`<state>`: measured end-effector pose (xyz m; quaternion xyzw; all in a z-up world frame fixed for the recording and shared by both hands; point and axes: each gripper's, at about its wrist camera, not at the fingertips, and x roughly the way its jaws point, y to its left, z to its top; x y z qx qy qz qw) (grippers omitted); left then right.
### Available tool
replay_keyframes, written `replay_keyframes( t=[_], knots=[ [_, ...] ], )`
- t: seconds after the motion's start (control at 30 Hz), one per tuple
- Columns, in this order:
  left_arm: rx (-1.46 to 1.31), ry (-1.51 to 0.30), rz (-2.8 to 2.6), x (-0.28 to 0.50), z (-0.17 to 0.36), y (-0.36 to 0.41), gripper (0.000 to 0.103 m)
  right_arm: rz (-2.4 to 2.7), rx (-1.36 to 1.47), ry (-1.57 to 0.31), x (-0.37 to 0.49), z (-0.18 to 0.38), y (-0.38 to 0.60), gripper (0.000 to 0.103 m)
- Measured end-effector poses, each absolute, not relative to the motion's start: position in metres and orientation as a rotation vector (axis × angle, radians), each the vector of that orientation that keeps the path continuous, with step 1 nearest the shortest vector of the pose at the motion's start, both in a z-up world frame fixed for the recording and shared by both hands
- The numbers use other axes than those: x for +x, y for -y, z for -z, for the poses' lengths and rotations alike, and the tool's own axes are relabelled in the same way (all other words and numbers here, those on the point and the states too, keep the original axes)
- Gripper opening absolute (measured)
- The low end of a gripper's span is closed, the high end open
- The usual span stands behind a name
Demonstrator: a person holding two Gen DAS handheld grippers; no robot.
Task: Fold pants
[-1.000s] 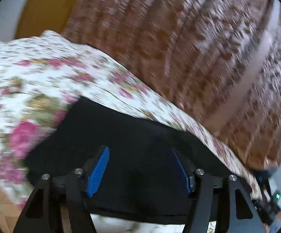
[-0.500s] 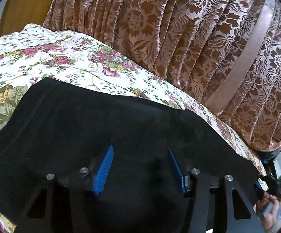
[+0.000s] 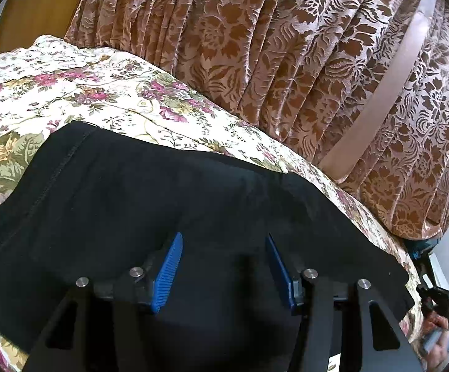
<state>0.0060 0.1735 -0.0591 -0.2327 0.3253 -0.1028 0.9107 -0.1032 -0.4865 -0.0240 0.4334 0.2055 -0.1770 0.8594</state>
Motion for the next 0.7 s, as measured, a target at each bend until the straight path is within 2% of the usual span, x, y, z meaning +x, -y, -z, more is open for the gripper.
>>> replay_keyframes(
  t=[0.1, 0.17, 0.2, 0.23, 0.33, 0.7],
  knots=[
    [-0.473, -0.661, 0.216, 0.001, 0.056, -0.170, 0.059, 0.326, 0.933, -0.460, -0.111, 0.032, 0.491, 0.005],
    [-0.485, -0.660, 0.245, -0.002, 0.052, -0.163, 0.061, 0.329, 0.936, -0.496, -0.107, 0.039, 0.492, 0.018],
    [-0.494, -0.667, 0.277, -0.005, 0.050, -0.157, 0.061, 0.330, 0.955, -0.508, -0.103, 0.045, 0.493, 0.034],
    [-0.497, -0.669, 0.296, -0.006, 0.049, -0.153, 0.064, 0.334, 0.974, -0.516, -0.099, 0.049, 0.495, 0.040],
    [-0.448, -0.680, 0.399, -0.015, 0.044, -0.126, 0.069, 0.336, 1.026, -0.522, -0.088, 0.063, 0.502, 0.039],
    [0.003, -0.717, 0.661, -0.042, 0.039, -0.028, 0.070, 0.339, 1.052, -0.556, -0.053, 0.063, 0.520, 0.039]
  ],
)
